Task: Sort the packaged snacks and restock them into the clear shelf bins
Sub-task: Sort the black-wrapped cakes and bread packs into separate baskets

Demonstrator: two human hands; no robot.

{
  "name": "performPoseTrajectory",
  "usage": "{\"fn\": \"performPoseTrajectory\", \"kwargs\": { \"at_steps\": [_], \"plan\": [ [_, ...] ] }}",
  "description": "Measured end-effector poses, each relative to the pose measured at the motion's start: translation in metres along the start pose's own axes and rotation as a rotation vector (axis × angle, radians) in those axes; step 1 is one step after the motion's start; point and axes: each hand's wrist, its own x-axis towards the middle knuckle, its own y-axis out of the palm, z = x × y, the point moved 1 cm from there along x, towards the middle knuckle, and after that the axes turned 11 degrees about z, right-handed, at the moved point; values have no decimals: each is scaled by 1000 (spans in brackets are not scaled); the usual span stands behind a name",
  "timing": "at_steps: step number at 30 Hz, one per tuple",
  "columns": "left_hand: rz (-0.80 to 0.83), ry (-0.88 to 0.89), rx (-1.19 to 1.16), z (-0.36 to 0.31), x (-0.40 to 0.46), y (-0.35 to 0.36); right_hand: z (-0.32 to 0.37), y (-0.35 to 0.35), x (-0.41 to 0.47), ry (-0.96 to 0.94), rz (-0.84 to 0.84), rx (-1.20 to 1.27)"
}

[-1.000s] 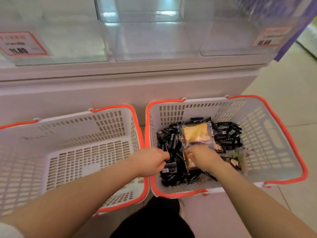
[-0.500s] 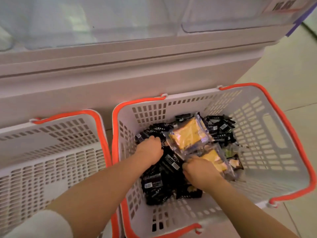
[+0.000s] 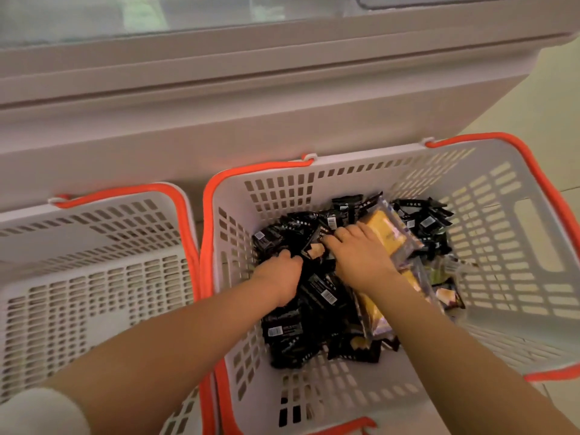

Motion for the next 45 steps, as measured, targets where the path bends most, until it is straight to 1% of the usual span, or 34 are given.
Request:
{"fn": "performPoseTrajectory", "kwargs": {
  "at_steps": [4,6,8,10,11,14,16,18,20,22,24,25,26,28,29,31,33,35,39,43,45],
  "plan": [
    [2,250,113,-12,-3,9,-27,12,-27,183,106,-9],
    [22,293,75,-16,-2,13,-32,16,-33,224,152,-27],
    [33,255,-1,-17,2,14,-26,17,-32,215,158,-10],
    [6,164,-57,-16,5,13,-12,17,-29,163,121,66],
    [-3,120,-50,-15,5,13,-3,19,-28,127,97,103],
    [16,70,57,-16,2,15,21,31,-24,77,89,175],
    [18,102,110,-18,-6,15,31,38,-22,129,119,233],
    [-21,137,102,-20,-13,13,36,43,-21,188,153,299],
    [-52,146,121,-22,-20,13,38,46,-21,207,171,309],
    [-20,98,208,-21,-22,15,36,48,-21,161,94,274],
    [58,39,264,-18,-22,18,35,49,-22,53,30,279],
    [102,38,265,-19,-20,19,35,51,-23,11,27,331],
    [139,51,260,-19,-18,21,35,52,-24,5,46,438],
    [177,71,253,-22,-14,25,35,54,-25,68,101,679],
    [180,73,253,-23,-14,28,35,55,-25,103,125,752],
    [193,86,255,-23,-12,35,35,57,-24,134,171,776],
    [224,108,228,-23,-10,40,33,54,-24,158,169,804],
    [258,137,252,-25,-9,44,31,49,-26,191,109,897],
    [289,165,427,-31,-8,50,15,34,-42,294,-72,1188],
    [239,147,466,-32,-12,37,3,28,-68,365,-126,1671],
    [164,149,380,-30,-25,23,3,24,-81,409,-149,1895]
  ]
}}
